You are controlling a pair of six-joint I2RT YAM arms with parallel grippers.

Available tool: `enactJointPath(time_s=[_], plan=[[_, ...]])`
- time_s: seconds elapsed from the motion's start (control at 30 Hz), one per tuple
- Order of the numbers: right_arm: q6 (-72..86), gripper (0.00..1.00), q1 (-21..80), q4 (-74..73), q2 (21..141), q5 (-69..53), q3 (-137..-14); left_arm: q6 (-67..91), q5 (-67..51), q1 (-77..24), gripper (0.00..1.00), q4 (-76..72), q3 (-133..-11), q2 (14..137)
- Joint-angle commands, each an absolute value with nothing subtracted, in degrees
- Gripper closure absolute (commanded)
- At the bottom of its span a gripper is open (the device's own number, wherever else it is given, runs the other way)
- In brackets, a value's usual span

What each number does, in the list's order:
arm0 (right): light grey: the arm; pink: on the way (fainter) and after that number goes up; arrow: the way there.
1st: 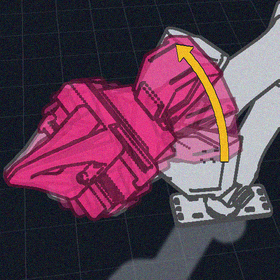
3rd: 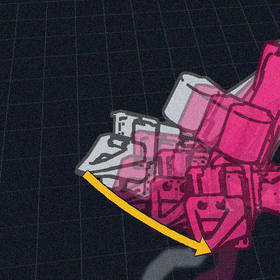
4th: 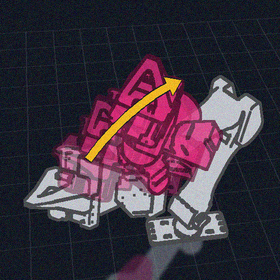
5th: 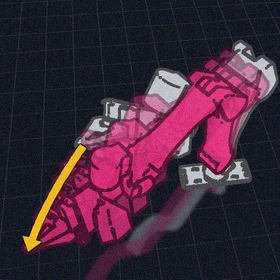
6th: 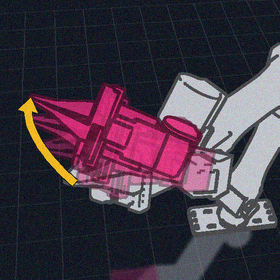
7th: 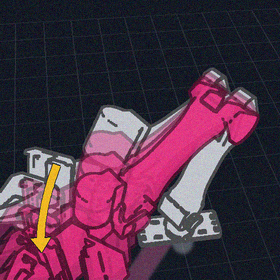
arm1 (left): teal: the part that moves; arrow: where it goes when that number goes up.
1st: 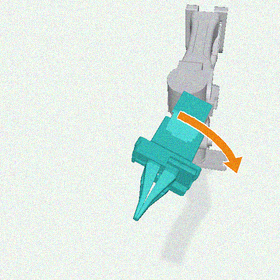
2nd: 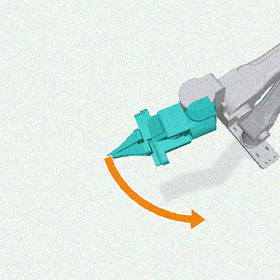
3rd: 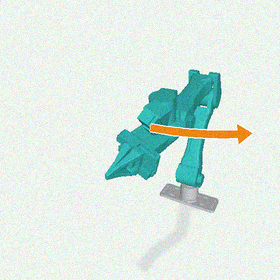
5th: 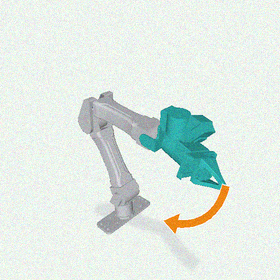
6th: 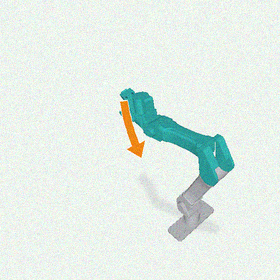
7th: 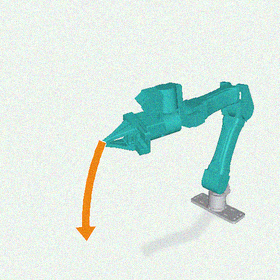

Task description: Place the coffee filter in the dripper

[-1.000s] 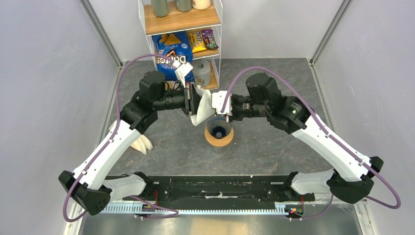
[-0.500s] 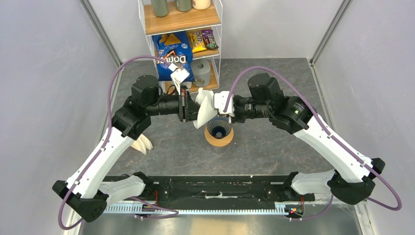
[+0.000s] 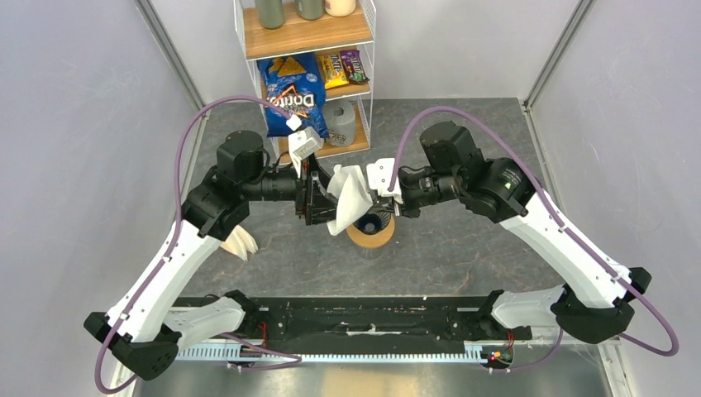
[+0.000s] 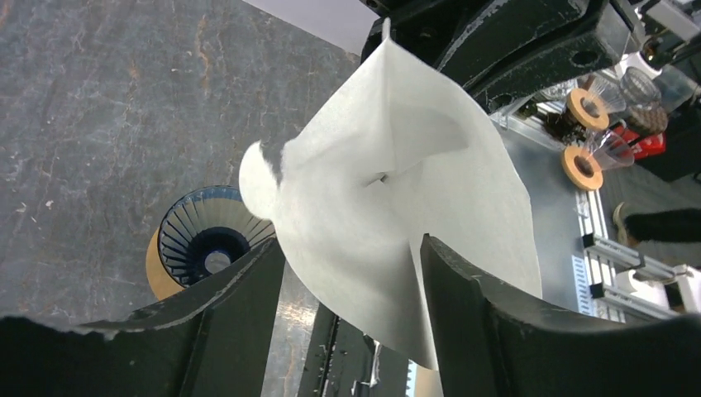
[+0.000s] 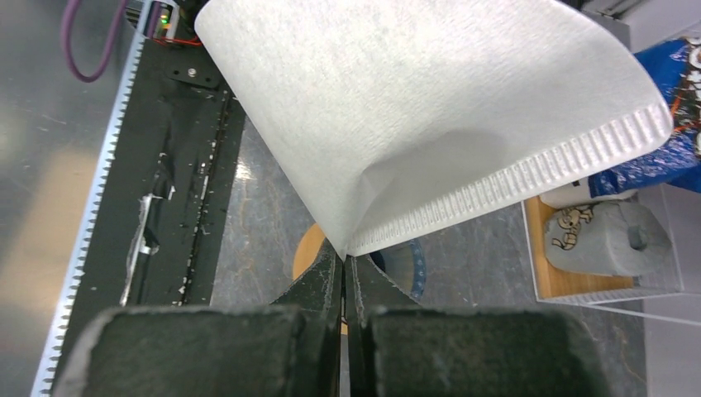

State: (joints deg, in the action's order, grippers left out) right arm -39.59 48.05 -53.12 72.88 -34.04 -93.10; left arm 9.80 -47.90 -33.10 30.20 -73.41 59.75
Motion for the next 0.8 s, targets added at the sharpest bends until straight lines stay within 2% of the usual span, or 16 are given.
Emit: enactJointPath(time_s=[0.0, 0.27, 0.43, 0.57, 0.77], plan=[[-38.16, 0.99, 47.92, -56.92, 74.05, -39.45, -96.57, 0.21, -51.65, -32.96, 0.3, 31.04, -76.19, 59.0], [-35.7, 1.0, 48.08, -58.38, 73.9, -43.65, -95.22, -18.52, -54.68, -33.05, 0.27, 39.76, -80.29, 60.27], [-35.68, 1.0, 48.42, -59.67, 74.03, -45.23, -94.5, -20.82, -59.59, -33.05, 0.24, 40.3, -80.86, 60.94], [-35.96, 1.0, 48.64, -60.41, 74.8, -45.86, -94.74, -21.33, -62.13, -33.69, 0.14, 40.3, -81.03, 61.89], [-36.46, 1.0, 49.17, -61.86, 75.58, -46.8, -95.35, -21.31, -60.44, -34.84, 0.11, 39.54, -81.67, 63.33]])
